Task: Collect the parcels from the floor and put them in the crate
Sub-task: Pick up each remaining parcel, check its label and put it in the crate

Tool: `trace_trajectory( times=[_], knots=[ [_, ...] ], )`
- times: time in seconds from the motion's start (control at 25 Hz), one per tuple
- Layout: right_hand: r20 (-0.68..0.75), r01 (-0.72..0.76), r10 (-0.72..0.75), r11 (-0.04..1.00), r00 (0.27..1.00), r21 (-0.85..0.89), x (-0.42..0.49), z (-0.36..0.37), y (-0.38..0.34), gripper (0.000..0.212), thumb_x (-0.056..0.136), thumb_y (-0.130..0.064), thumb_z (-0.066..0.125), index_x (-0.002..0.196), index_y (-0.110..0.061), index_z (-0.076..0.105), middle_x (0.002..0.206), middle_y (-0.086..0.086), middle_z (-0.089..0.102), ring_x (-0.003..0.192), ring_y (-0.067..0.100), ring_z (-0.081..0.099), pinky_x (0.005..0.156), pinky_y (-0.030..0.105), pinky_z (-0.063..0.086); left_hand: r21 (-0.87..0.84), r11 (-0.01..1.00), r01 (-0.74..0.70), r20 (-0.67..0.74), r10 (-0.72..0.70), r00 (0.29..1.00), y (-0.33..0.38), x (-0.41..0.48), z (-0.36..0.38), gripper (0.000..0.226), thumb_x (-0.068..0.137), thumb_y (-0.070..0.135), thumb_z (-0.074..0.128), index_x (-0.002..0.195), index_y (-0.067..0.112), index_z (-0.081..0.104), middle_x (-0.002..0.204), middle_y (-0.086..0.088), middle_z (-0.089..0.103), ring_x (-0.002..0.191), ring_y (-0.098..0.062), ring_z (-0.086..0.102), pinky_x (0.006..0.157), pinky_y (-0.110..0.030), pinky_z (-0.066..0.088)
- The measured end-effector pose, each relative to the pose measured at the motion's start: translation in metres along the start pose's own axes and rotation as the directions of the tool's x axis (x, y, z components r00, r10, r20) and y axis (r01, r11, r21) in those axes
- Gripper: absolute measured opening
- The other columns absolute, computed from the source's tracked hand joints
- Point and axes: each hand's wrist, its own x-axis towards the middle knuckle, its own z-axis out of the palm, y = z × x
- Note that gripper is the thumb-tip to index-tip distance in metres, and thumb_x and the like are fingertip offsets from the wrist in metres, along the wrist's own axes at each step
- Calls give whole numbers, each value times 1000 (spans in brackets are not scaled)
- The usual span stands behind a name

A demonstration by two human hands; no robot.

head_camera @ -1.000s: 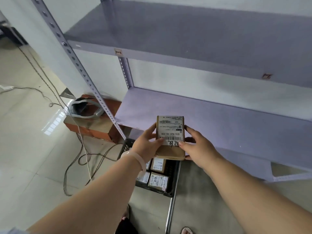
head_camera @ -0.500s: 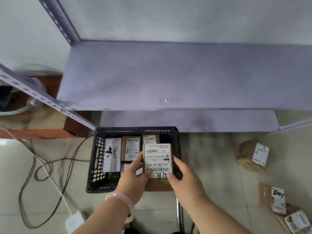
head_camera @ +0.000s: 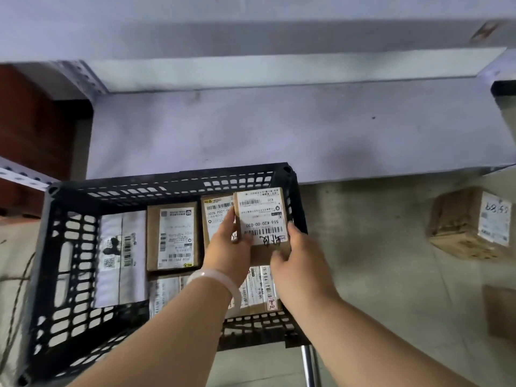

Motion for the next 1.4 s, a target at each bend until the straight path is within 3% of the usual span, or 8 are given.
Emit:
trace_trajectory(
  times=[0.12,0.2,0.32,0.44,0.68,1.16,1.28,1.4],
  knots=[
    [39,-32,34,999,999,-33,15,17,-2,69,95,-24,43,153,-24,6,159,-4,13,145,17,16,114,29,21,22,999,-23,-7,23,1000,-1,28,15,55,96,17,47,141,45,33,110,8,64,76,-4,59,47,-10,42],
    [51,-48,47,999,998,10,18,27,-3,71,95,-25,42,153,-23,2,160,-5,4,147,16,9,118,30,16,0,1000,-26,9,26,1000,-6,39,21,54,96,15,46,141,43,34,102,10,65,77,-3,60,50,-10,41],
    [86,-88,87,996,992,5,18,35,-3,73,94,-27,42,153,-22,-2,161,-3,0,147,17,7,118,31,15,10,1000,-29,8,29,1000,-15,48,23,51,95,14,47,137,41,40,91,17,64,82,-6,63,66,-18,46],
    [91,-71,74,997,993,-30,17,37,-4,74,94,-26,41,152,-21,-3,161,-2,-2,148,17,4,118,31,13,68,997,-38,-25,39,999,-20,54,21,48,92,19,50,135,41,43,101,8,69,90,-14,65,82,-32,52],
    [155,-146,146,989,977,-9,33,37,-3,73,93,-28,42,153,-21,2,160,-1,7,144,21,23,113,40,33,99,993,-58,-66,64,996,-19,46,14,53,90,27,58,138,42,41,118,19,64,91,-5,64,81,-28,53],
    [87,-204,206,978,975,-40,35,42,-9,77,95,-27,40,151,-19,-12,161,-2,-9,147,21,6,116,35,15,-8,997,-80,8,80,997,-18,62,21,53,87,23,65,133,42,47,102,23,62,96,-6,66,92,-34,52],
    [45,-192,193,981,980,-20,31,47,-8,76,95,-27,41,152,-19,-10,161,-2,-7,147,20,6,116,33,15,-77,993,-86,26,88,996,-20,61,19,50,88,18,64,129,43,49,100,24,61,88,4,63,77,-21,54],
    [6,-179,180,983,984,-38,26,52,-8,75,95,-27,38,151,-19,-12,161,-3,-10,147,19,4,116,32,15,-84,994,-73,72,79,994,-27,63,17,50,87,17,65,131,36,52,111,19,64,91,4,62,79,-16,49]
  ],
)
